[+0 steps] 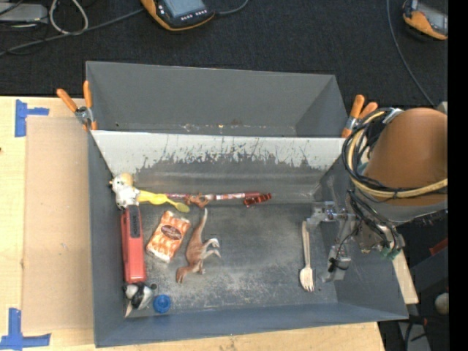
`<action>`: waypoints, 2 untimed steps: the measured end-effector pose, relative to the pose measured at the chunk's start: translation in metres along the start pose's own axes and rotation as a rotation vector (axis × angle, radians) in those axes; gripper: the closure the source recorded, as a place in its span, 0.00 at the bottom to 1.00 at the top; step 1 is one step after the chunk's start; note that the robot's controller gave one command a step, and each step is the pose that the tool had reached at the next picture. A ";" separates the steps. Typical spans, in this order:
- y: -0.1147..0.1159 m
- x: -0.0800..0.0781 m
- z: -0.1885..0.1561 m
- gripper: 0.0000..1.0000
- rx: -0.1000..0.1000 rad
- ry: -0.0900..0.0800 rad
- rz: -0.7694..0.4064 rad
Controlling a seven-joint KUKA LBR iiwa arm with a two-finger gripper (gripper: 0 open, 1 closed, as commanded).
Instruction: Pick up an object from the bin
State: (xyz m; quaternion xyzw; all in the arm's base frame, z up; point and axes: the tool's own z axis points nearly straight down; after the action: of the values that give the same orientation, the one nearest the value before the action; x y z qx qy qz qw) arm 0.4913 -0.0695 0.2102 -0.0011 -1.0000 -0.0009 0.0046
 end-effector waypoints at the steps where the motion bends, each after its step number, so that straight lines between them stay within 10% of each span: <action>1: 0.000 -0.002 -0.004 0.00 0.001 -0.007 -0.003; 2: -0.019 -0.015 0.047 0.00 0.002 -0.009 -0.174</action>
Offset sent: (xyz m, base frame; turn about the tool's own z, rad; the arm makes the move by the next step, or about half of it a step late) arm 0.0356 -0.0528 -0.1402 -0.4742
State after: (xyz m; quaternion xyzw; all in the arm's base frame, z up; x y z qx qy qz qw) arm 0.5059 -0.0879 0.1631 0.0857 -0.9963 -0.0004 0.0000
